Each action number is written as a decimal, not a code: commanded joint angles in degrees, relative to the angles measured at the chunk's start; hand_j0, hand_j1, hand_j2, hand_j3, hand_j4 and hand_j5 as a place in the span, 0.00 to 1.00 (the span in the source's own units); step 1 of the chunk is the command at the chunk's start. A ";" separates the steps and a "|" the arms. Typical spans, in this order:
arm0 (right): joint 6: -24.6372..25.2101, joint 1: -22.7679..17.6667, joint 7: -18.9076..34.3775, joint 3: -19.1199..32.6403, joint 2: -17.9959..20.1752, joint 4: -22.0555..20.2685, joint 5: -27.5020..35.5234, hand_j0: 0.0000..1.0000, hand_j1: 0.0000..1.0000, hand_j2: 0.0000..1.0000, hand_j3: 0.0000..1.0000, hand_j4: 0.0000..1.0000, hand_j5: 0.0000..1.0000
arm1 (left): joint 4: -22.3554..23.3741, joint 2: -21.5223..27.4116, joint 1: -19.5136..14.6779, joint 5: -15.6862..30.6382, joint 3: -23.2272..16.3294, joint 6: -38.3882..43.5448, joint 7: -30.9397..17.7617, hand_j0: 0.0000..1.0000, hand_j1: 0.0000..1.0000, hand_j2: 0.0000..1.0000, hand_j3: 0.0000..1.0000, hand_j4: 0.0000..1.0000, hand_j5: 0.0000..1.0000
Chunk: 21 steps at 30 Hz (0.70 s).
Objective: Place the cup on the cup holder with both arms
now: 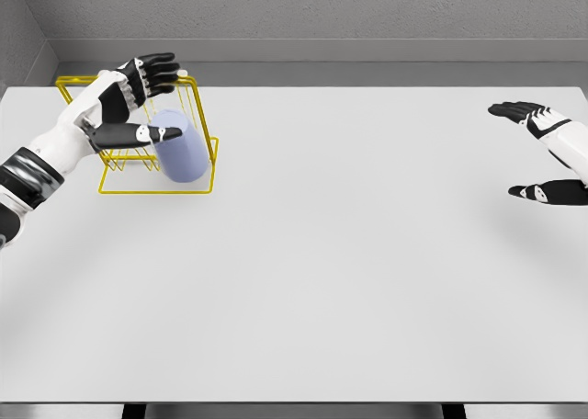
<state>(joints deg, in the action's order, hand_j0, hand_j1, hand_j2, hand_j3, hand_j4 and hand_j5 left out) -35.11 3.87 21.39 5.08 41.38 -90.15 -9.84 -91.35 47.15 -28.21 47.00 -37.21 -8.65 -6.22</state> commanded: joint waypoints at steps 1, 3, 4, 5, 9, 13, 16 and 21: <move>0.11 0.00 -0.03 0.01 0.02 0.06 0.44 1.00 1.00 1.00 1.00 1.00 1.00 | -0.06 0.05 0.00 0.03 0.03 -0.05 -0.02 0.93 0.93 0.93 0.93 0.93 0.93; 0.11 0.00 -0.03 0.01 0.02 0.15 0.35 1.00 1.00 1.00 1.00 1.00 1.00 | -0.24 0.05 0.00 0.02 0.03 0.04 -0.02 0.93 0.93 0.93 0.93 0.93 0.93; 0.11 0.00 -0.03 0.01 0.02 0.15 0.35 1.00 1.00 1.00 1.00 1.00 1.00 | -0.41 0.13 0.00 0.11 0.03 0.04 0.07 0.93 0.93 0.93 0.93 0.93 0.93; 0.11 0.00 -0.03 0.01 0.02 0.15 0.35 1.00 1.00 1.00 1.00 1.00 1.00 | -0.50 0.22 0.00 0.11 0.03 0.04 0.07 0.93 0.93 0.93 0.93 0.93 0.93; 0.11 0.09 -0.03 0.01 0.02 0.33 0.35 1.00 1.00 1.00 1.00 1.00 1.00 | -1.03 0.57 0.00 0.11 0.03 -0.05 0.07 0.93 0.93 0.93 0.93 0.93 0.93; 0.11 0.09 -0.03 0.01 0.02 0.33 0.35 1.00 1.00 1.00 1.00 1.00 1.00 | -1.38 0.84 0.09 0.02 -0.06 -0.05 0.07 0.91 0.91 0.91 0.91 0.91 0.91; 0.11 0.09 -0.03 0.01 0.02 0.42 0.35 1.00 1.00 1.00 1.00 1.00 1.00 | -1.47 0.75 0.09 0.02 -0.23 -0.14 0.07 0.83 0.83 0.83 0.83 0.83 0.83; 0.11 0.09 -0.03 0.01 0.02 0.24 0.35 1.00 1.00 1.00 1.00 1.00 1.00 | -1.38 0.57 0.09 -0.15 -0.76 0.13 -0.02 0.83 0.83 0.83 0.83 0.83 0.83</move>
<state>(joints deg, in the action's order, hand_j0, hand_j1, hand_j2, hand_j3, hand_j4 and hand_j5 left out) -35.11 3.96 21.39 5.09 41.34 -89.85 -9.93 -92.71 47.75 -28.12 46.75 -37.81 -8.61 -6.23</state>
